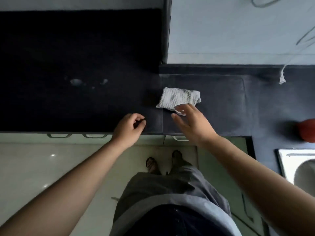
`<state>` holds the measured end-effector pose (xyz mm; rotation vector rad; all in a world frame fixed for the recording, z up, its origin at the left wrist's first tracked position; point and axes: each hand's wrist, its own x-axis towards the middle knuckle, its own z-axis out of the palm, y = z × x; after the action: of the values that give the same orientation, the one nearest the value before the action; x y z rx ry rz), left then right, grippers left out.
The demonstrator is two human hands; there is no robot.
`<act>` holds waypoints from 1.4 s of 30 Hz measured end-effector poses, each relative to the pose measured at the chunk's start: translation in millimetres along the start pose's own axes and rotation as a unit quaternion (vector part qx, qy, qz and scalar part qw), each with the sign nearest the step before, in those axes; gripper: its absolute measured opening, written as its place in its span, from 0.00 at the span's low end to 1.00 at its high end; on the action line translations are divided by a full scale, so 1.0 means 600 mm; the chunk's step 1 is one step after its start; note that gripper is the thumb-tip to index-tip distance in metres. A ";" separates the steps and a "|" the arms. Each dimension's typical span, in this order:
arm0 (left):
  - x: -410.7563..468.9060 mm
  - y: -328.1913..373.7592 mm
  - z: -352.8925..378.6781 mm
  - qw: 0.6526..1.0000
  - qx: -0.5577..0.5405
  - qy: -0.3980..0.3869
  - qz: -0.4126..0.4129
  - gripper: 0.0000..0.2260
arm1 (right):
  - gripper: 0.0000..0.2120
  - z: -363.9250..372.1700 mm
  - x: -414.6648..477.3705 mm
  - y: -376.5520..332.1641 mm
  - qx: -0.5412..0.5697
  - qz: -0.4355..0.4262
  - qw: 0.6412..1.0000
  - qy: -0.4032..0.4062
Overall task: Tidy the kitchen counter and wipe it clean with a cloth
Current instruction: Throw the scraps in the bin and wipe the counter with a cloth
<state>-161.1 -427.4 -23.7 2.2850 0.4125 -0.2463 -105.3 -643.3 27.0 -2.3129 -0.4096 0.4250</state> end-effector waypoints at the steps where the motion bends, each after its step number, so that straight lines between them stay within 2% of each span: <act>1: 0.021 -0.005 -0.001 0.999 0.044 0.019 0.015 0.11 | 0.18 -0.005 0.029 0.003 -0.019 -0.009 1.000 -0.009; 5: 0.069 -0.013 0.006 0.978 0.200 0.050 0.038 0.20 | 0.19 -0.015 0.126 0.025 -0.111 -0.069 0.990 -0.048; 9: 0.080 -0.022 0.026 0.961 0.273 0.041 0.018 0.26 | 0.25 -0.006 0.181 0.057 -0.218 -0.122 0.961 -0.121; 12: 0.078 -0.025 0.038 0.959 0.280 0.035 0.003 0.28 | 0.27 0.007 0.196 0.080 -0.277 -0.129 0.937 -0.169; 22: 0.075 -0.028 0.043 0.963 0.266 0.031 -0.012 0.27 | 0.29 0.014 0.190 0.103 -0.345 -0.168 0.911 -0.152; 25: 0.074 -0.027 0.041 0.965 0.260 0.028 -0.016 0.28 | 0.27 0.026 0.202 0.091 -0.307 -0.162 0.924 -0.158; 29: 0.076 -0.027 0.031 0.972 0.234 0.022 -0.007 0.27 | 0.23 0.040 0.226 0.061 -0.187 -0.146 0.959 -0.156; 33: 0.084 -0.045 -0.005 0.984 0.172 0.052 0.019 0.25 | 0.23 0.064 0.245 0.013 -0.135 -0.133 0.975 -0.116; 37: 0.104 -0.090 -0.075 0.984 0.137 0.109 0.027 0.24 | 0.24 0.113 0.269 -0.056 -0.110 -0.135 0.981 -0.082; 40: 0.122 -0.143 -0.146 0.982 0.139 0.122 0.045 0.23 | 0.25 0.169 0.286 -0.115 -0.085 -0.130 0.987 -0.050; 42: 0.131 -0.185 -0.195 0.982 0.134 0.122 0.052 0.23 | 0.26 0.216 0.291 -0.153 -0.082 -0.097 0.991 -0.034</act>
<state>-123.6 -253.1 -43.4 2.6061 0.4014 0.0361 -18.4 -430.5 -26.0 -2.3918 -0.7212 0.3865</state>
